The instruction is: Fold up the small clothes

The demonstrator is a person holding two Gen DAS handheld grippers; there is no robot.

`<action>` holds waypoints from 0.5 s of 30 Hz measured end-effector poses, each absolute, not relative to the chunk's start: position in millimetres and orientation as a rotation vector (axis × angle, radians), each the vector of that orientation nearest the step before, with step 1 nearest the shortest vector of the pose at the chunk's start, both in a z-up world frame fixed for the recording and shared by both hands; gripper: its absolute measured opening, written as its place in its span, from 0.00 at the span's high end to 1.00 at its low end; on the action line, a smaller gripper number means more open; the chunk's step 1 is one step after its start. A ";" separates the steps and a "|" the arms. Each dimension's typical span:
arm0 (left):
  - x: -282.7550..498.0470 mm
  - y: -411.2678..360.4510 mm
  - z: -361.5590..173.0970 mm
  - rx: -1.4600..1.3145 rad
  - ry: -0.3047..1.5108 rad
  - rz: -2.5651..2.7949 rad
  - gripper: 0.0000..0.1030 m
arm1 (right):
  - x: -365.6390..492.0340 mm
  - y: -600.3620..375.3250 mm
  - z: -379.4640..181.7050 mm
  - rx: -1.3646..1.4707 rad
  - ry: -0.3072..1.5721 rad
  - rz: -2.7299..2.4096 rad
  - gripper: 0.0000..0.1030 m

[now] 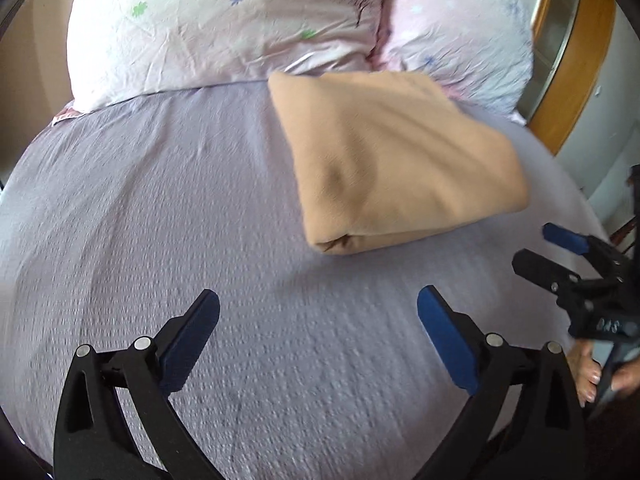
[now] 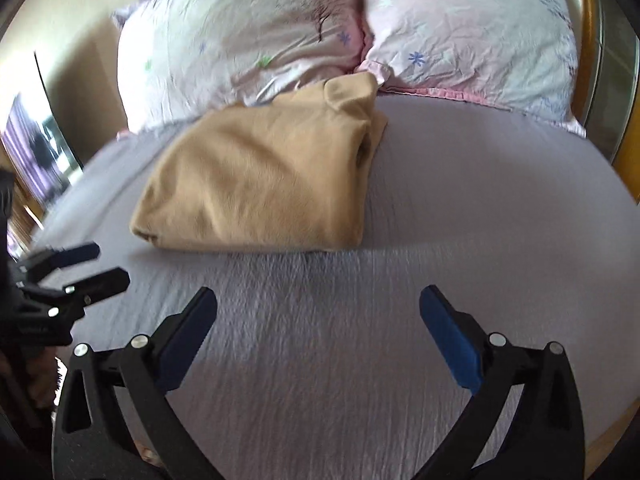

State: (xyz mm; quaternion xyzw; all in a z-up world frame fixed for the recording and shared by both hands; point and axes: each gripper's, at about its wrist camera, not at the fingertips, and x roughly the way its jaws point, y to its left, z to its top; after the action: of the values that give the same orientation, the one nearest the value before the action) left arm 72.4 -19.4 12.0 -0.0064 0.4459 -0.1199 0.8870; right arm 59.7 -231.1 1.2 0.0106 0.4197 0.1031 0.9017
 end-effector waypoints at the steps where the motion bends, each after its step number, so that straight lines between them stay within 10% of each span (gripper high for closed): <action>1: 74.8 -20.3 9.2 -0.003 0.941 -0.238 0.02 | 61.6 -228.3 -2.6 0.003 0.877 0.203 0.02; 15: 76.8 -26.6 -3.4 0.096 0.965 -0.149 0.01 | 58.7 -217.3 -16.3 -0.067 0.924 0.161 0.02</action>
State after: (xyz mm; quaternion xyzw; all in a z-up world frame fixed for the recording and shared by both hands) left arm 76.8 -26.6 -3.4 0.0463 0.4633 -0.0714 0.8821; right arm 58.7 -217.3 -16.3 -0.0325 0.4451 0.0776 0.8915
